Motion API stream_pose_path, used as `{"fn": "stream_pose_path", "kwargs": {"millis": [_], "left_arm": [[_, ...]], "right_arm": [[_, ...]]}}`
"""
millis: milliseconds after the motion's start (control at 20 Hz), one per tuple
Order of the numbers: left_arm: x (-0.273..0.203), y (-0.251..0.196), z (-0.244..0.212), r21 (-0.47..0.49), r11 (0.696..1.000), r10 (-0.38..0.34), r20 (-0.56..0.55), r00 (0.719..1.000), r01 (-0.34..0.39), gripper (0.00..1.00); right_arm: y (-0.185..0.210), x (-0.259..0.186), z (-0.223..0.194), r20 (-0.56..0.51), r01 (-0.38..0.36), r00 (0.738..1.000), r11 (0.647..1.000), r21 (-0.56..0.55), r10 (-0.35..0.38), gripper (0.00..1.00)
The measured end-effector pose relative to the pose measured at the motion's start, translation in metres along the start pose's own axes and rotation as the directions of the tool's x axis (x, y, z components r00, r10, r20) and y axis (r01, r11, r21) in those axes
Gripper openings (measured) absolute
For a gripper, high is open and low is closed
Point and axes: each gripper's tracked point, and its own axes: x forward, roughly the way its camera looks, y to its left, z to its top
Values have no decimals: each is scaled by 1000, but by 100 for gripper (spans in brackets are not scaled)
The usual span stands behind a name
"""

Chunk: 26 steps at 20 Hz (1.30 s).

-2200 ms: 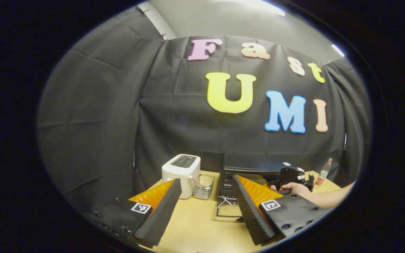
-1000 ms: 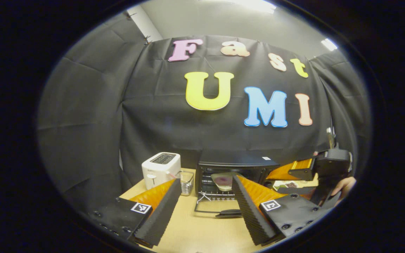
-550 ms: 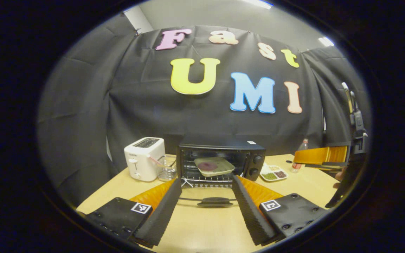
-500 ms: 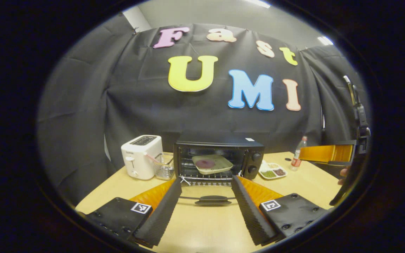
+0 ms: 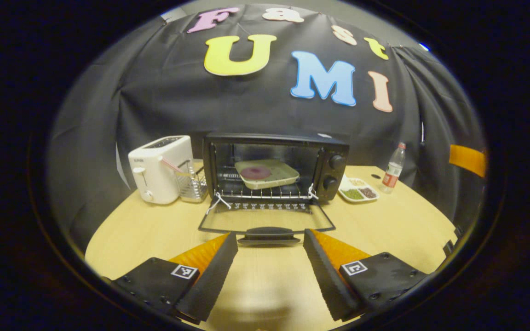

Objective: Open the electric oven with the left hand, put the food in, and close the electric oven.

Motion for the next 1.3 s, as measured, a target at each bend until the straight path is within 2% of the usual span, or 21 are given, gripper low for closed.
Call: {"fn": "stream_pose_path", "kwargs": {"millis": [250, 400, 450, 500, 550, 600, 800, 950, 1050, 1150, 1200, 1300], "left_arm": [[38, 3, -34, -15, 1000, -12, -111, 994, 11, 100], [56, 6, -47, -15, 1000, -25, -168, 986, 22, 98], [62, 8, -53, -11, 1000, -24, -188, 982, 23, 99], [68, 8, -58, -8, 1000, -24, -207, 978, 22, 100], [74, 8, -62, -8, 1000, -25, -224, 974, 24, 96], [79, 8, -66, -6, 1000, -22, -237, 971, 21, 98], [88, 8, -63, 11, 1000, 10, -221, 975, -7, 100], [87, 8, -59, 16, 1000, 22, -198, 980, -19, 98], [84, 9, -54, 36, 999, 30, -179, 983, -24, 98], [78, 8, -44, 37, 999, 30, -150, 988, -25, 98], [74, 8, -38, 36, 999, 31, -138, 990, -26, 94], [73, 7, -20, 30, 999, 33, -108, 994, -30, 98]], "right_arm": [[-16, -5, 13, 49, 87, 995, 995, -54, -84, 96], [-18, -7, 22, 85, 126, 989, 988, -91, -119, 96], [-18, -7, 25, 91, 135, 988, 986, -97, -127, 87], [-18, -7, 25, 94, 146, 986, 984, -98, -137, 96], [-19, -6, 25, 94, 154, 985, 983, -97, -145, 96], [-17, -5, 24, 89, 156, 985, 983, -94, -148, 99], [-12, -5, 22, 72, 150, 987, 984, -94, -144, 98], [-6, -3, 21, 67, 135, 989, 987, -83, -129, 95], [-2, -1, 19, 59, 124, 991, 989, -78, -119, 98], [2, -2, 20, 61, 110, 993, 991, -72, -106, 98], [3, -1, 20, 62, 103, 993, 992, -72, -99, 98], [8, 0, 20, 61, 87, 995, 994, -73, -83, 98]]}}
